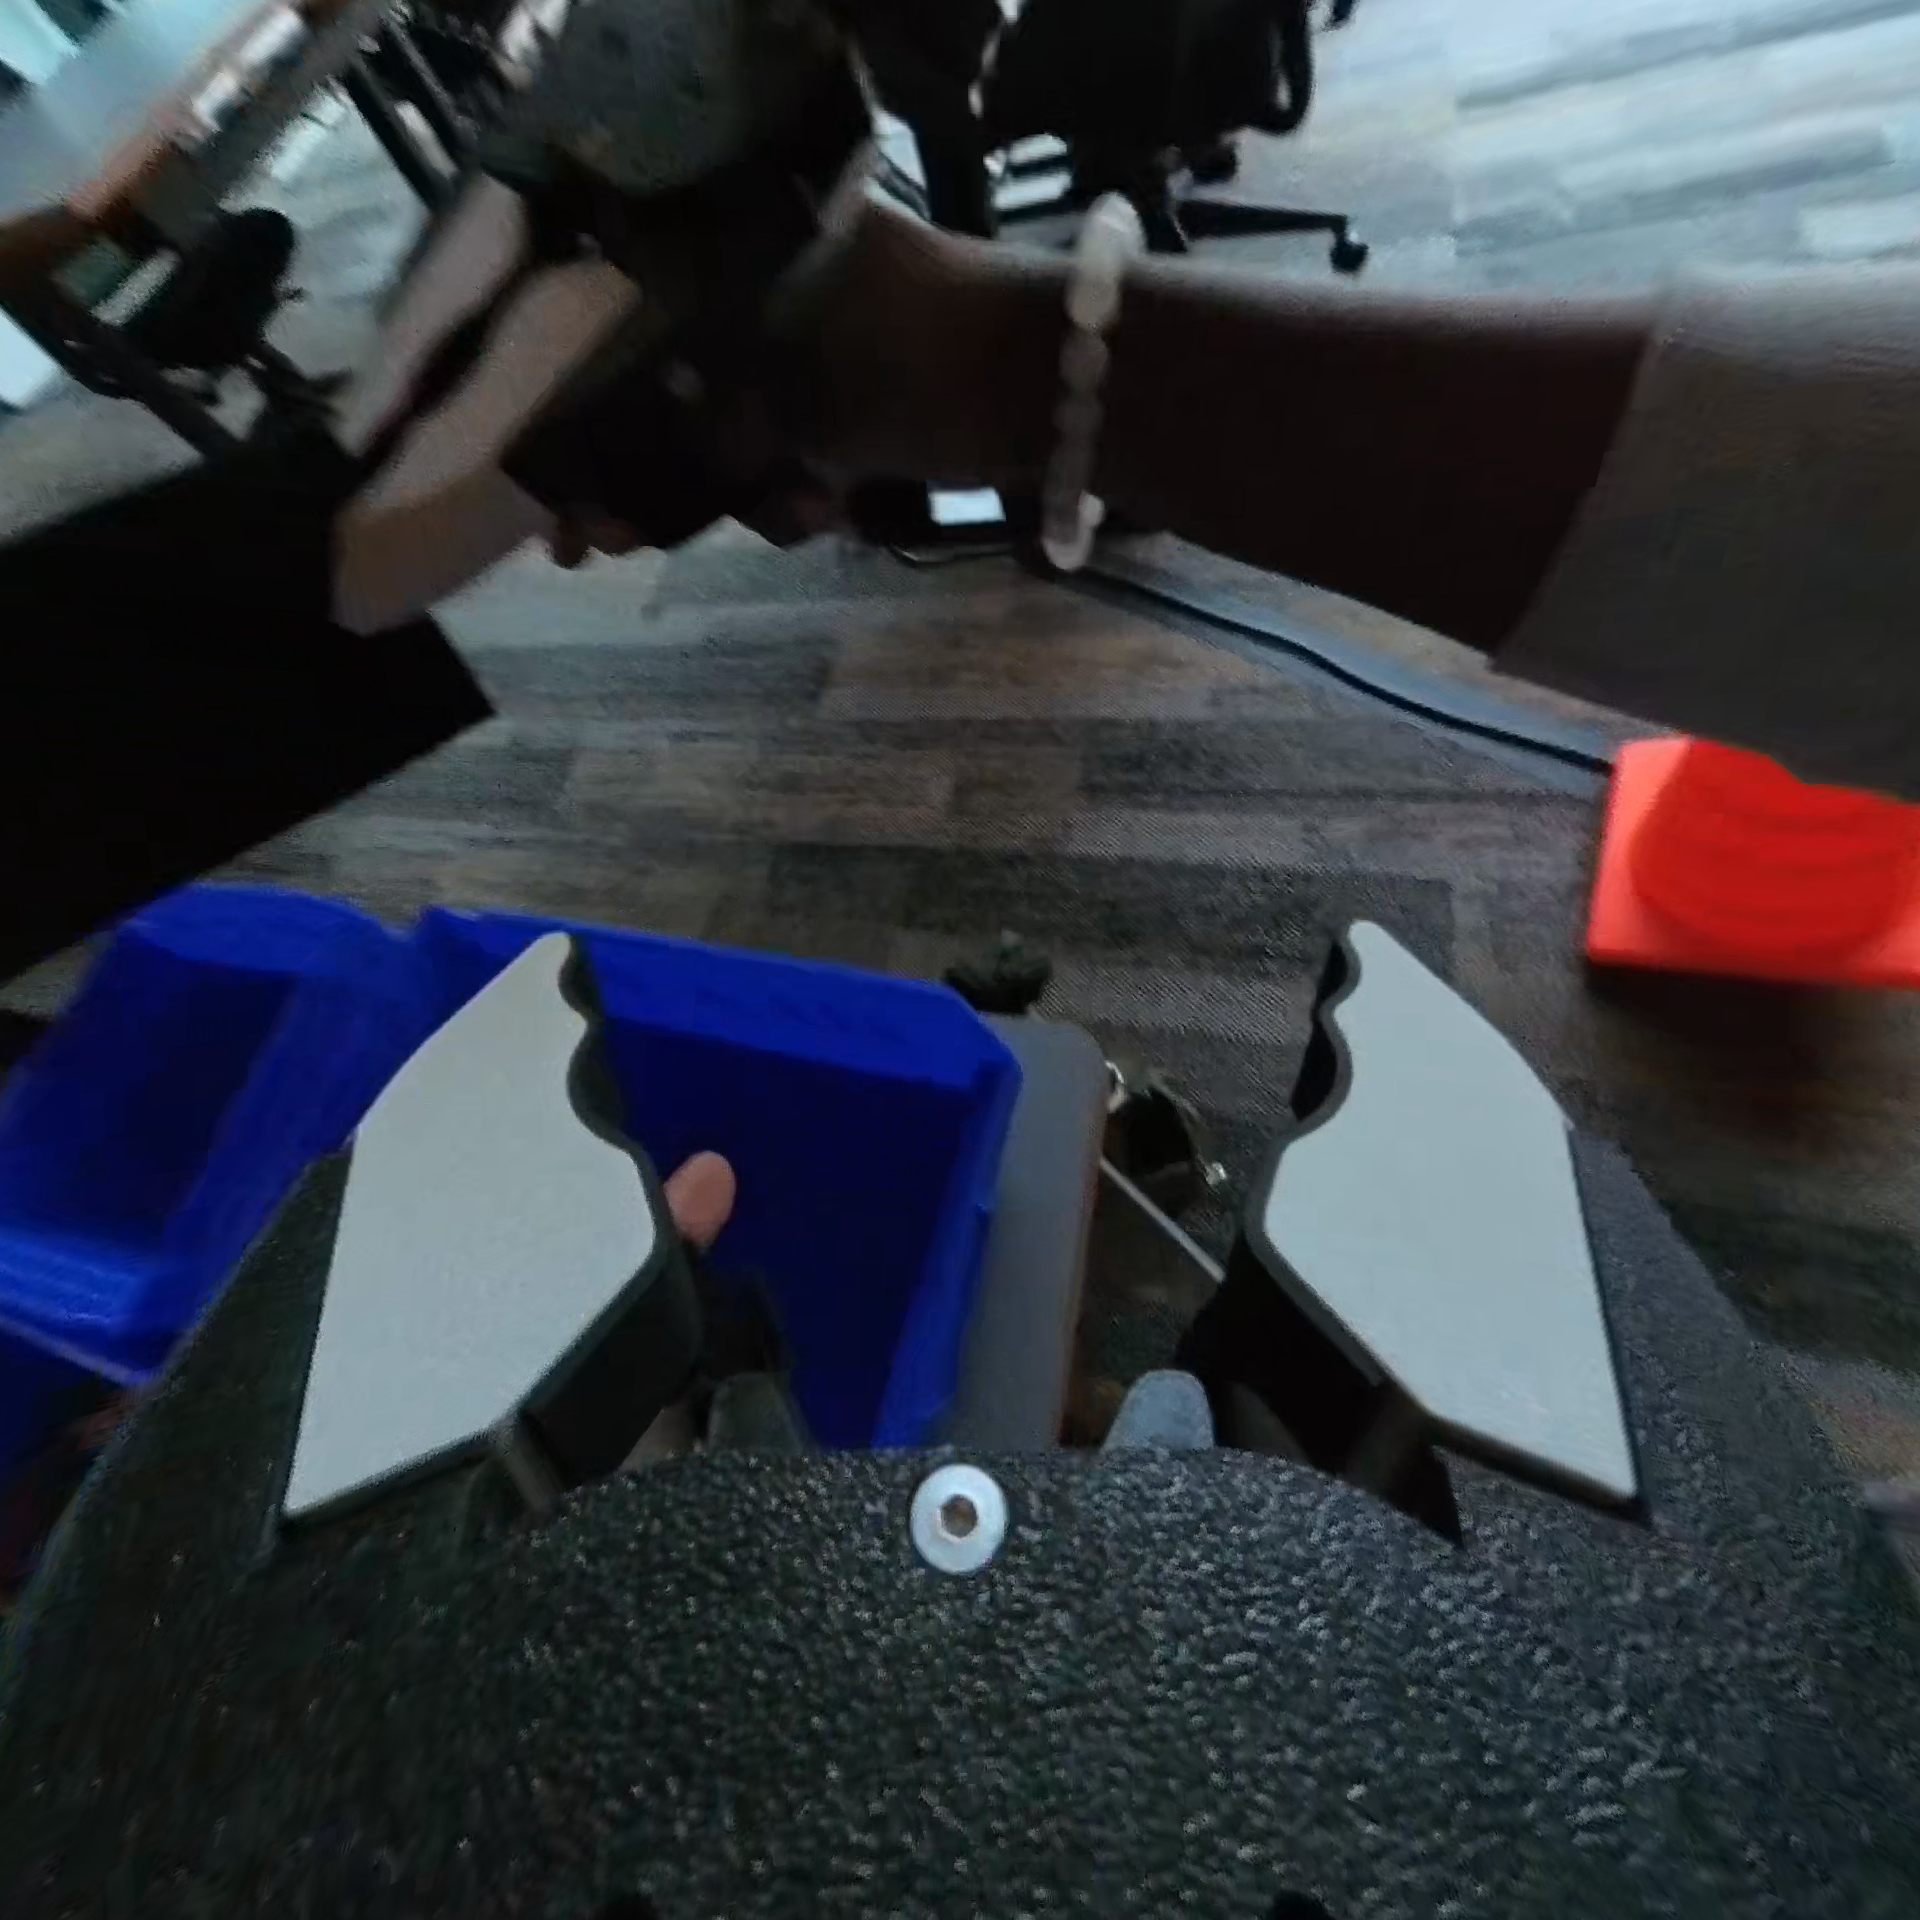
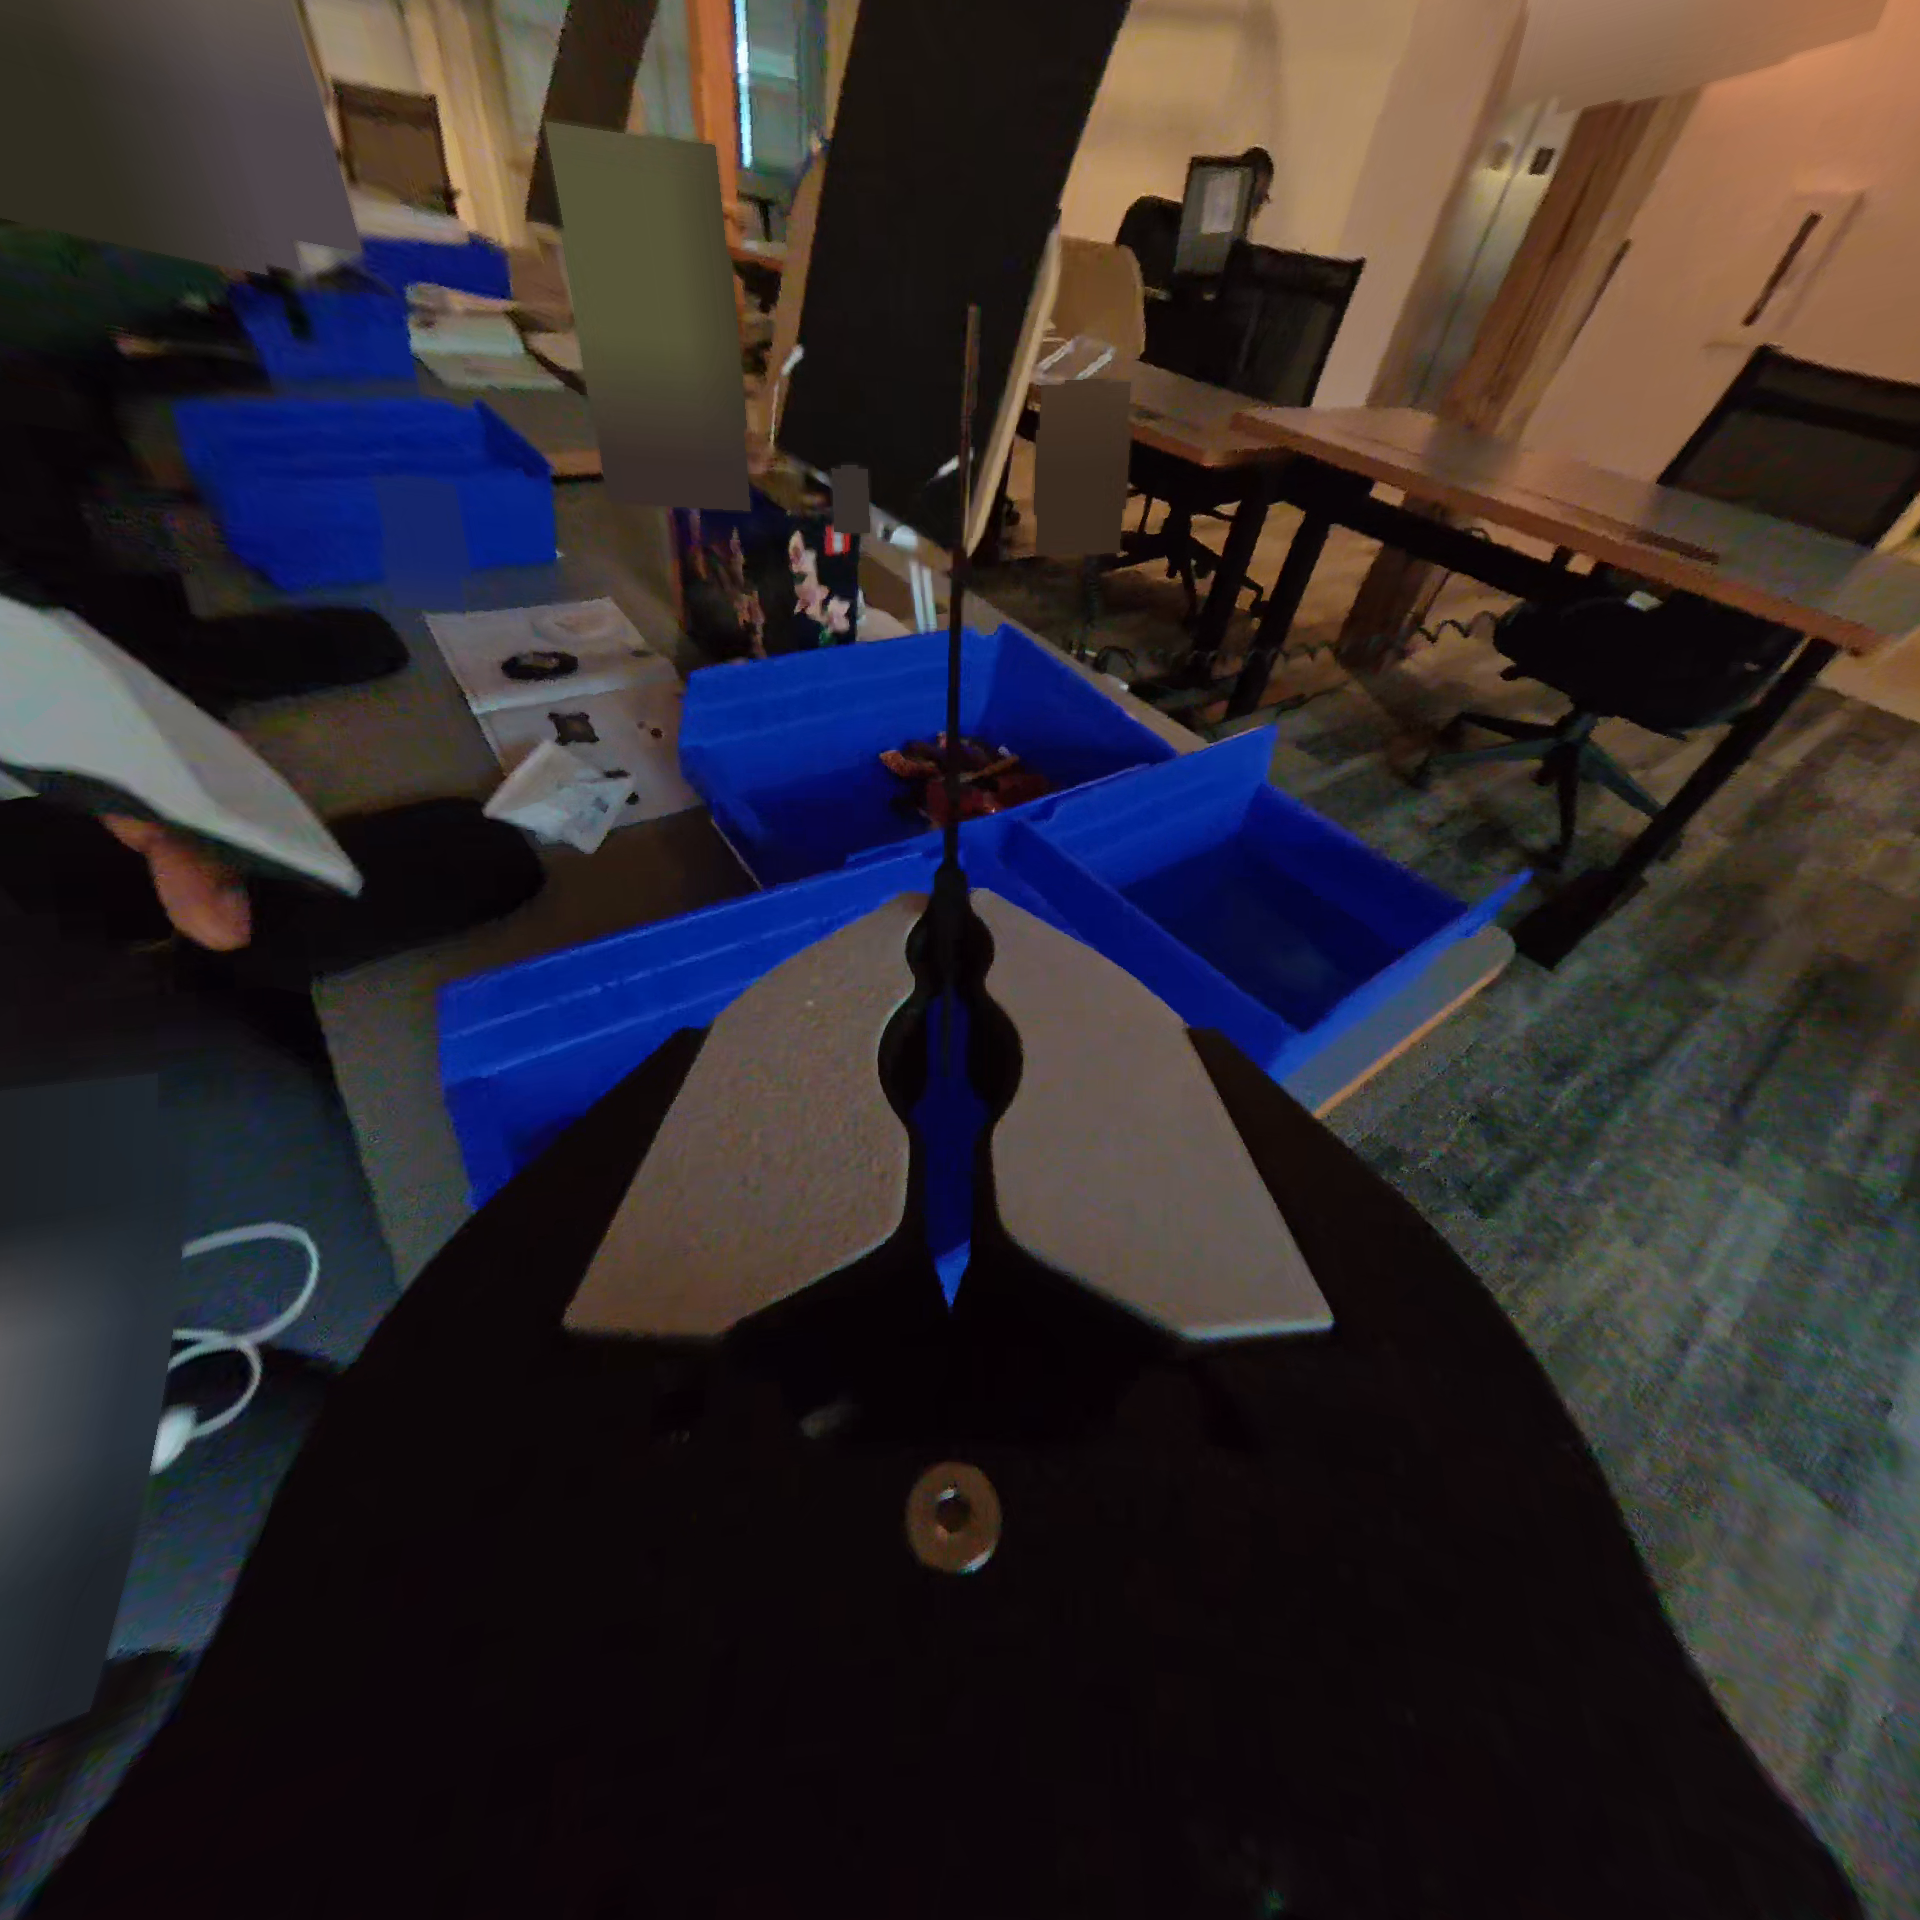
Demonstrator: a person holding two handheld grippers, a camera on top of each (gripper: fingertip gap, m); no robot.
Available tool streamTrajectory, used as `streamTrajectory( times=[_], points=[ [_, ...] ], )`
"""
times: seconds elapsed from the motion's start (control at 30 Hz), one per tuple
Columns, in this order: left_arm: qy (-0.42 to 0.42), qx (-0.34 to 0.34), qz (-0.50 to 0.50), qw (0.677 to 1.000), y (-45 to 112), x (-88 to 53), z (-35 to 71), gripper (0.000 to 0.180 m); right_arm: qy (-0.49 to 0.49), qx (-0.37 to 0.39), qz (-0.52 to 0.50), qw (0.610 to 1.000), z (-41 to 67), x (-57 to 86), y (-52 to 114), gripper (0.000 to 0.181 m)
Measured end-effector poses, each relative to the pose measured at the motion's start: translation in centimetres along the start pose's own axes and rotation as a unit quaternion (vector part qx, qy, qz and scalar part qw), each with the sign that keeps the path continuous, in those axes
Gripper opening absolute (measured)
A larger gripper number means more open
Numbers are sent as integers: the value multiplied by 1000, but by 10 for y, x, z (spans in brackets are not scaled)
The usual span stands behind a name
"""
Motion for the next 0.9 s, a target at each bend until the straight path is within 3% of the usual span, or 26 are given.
streamTrajectory(
  times=[0.2, 0.4, 0.9],
  points=[
    [18, 22, -41, 999, -30, 31, -105, 123, -64, -41, -3, 997, -53, -38, 42, 1],
    [22, 89, 0, 996, -119, 33, -187, 120, -124, -66, -77, 987, -56, -103, 74, 1],
    [41, 141, 98, 984, -306, 37, -203, 121, -109, -119, -162, 973, -39, -248, 43, 0]
  ],
)
Point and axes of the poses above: each gripper's, where its closed fingertips meet, y out along the fingers, z out of its top, x = y × z across the jaws, the point moved 1 cm from there along -y, back along the fingers, and after that the axes turned 11 degrees about x, right-handed, at the moved point
